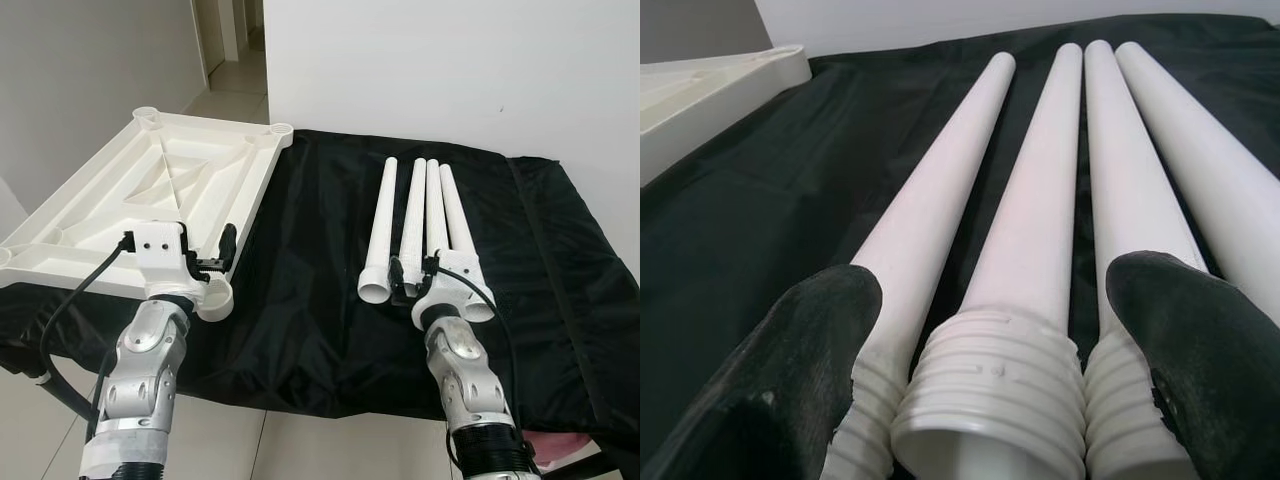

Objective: Building children table

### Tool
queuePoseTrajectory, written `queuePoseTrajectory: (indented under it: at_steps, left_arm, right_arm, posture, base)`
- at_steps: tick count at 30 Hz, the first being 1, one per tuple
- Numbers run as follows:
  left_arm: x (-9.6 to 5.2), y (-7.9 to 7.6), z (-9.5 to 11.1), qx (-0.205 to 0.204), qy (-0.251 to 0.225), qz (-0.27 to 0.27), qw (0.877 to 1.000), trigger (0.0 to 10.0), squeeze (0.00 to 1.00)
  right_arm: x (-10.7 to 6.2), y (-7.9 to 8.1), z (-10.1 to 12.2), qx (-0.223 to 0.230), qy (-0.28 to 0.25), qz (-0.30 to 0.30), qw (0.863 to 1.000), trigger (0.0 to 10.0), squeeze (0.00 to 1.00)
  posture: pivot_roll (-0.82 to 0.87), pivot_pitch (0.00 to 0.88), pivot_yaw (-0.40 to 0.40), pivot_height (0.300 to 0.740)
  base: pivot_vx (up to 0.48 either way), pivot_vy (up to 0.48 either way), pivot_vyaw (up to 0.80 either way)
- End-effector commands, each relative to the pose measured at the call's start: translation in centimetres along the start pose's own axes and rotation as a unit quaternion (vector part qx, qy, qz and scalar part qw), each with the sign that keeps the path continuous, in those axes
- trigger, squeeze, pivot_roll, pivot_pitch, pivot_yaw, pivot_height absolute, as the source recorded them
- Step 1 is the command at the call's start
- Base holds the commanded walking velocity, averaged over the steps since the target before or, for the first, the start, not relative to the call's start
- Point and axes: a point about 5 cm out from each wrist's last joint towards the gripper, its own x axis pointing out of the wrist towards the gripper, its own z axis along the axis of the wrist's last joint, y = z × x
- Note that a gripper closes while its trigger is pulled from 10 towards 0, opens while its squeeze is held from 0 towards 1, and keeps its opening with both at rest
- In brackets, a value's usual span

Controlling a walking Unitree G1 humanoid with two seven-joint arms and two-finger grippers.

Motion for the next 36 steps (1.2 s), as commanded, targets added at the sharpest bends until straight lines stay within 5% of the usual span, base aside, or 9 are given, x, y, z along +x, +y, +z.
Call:
queuePoseTrajectory:
  at_steps: [1,5,6,8,9,10,12,13,36]
  left_arm:
    - [0.1,0.1,-0.2,0.002,0.005,0.012,1.0,10.0,0.0]
    - [0.3,0.1,-0.3,0.005,0.006,0.014,1.0,10.0,0.0]
    - [0.3,0.1,-0.3,0.005,0.005,0.014,1.0,10.0,0.0]
    - [0.2,0.1,-0.3,0.005,0.005,0.014,1.0,10.0,0.0]
    - [0.2,0.1,-0.2,0.005,0.005,0.015,1.0,10.0,0.0]
    - [0.2,0.2,-0.2,0.005,0.005,0.015,1.0,10.0,0.0]
    - [0.1,0.2,-0.2,0.006,0.004,0.016,1.0,10.0,0.0]
    - [0.0,0.2,-0.2,0.006,0.003,0.017,1.0,10.0,0.0]
    - [-0.2,0.1,-0.2,0.011,0.005,0.013,1.0,10.0,0.0]
  right_arm:
    - [0.1,-0.1,-0.9,0.004,0.027,-0.001,1.0,10.0,0.0]
    - [0.5,0.5,-1.5,0.003,0.048,0.018,0.999,10.0,0.0]
    - [0.6,0.6,-1.5,0.003,0.05,0.018,0.999,5.8,0.0]
    - [0.7,0.6,-1.6,0.004,0.05,0.018,0.999,5.8,0.0]
    - [0.7,0.7,-1.5,0.007,0.048,0.021,0.999,0.0,0.0]
    - [0.8,0.8,-1.5,0.009,0.047,0.023,0.999,0.0,0.0]
    - [0.9,0.8,-1.4,0.008,0.048,0.02,0.999,2.0,0.0]
    - [1.0,0.8,-1.4,0.006,0.05,0.016,0.999,10.0,0.0]
    - [1.4,1.1,-3.2,0.003,0.11,-0.009,0.994,10.0,0.0]
  posture:
    - [-0.05,0.024,0.026,0.74]
    - [-0.05,0.021,0.023,0.74]
    - [-0.04,0.019,0.021,0.74]
    - [-0.04,0.019,0.021,0.74]
    - [-0.04,0.019,0.021,0.74]
    - [-0.04,0.018,0.019,0.74]
    - [-0.04,0.015,0.019,0.74]
    - [-0.03,0.013,0.018,0.74]
    - [-0.03,0.001,0.023,0.74]
  base:
    - [0.0,0.0,0.0]
    - [0.0,0.0,0.0]
    - [0.0,0.0,0.0]
    - [0.0,0.0,0.0]
    - [0.0,0.0,0.0]
    - [0.0,0.0,0.0]
    - [0.0,0.0,0.0]
    - [0.0,0.0,0.0]
    - [0.0,0.0,0.0]
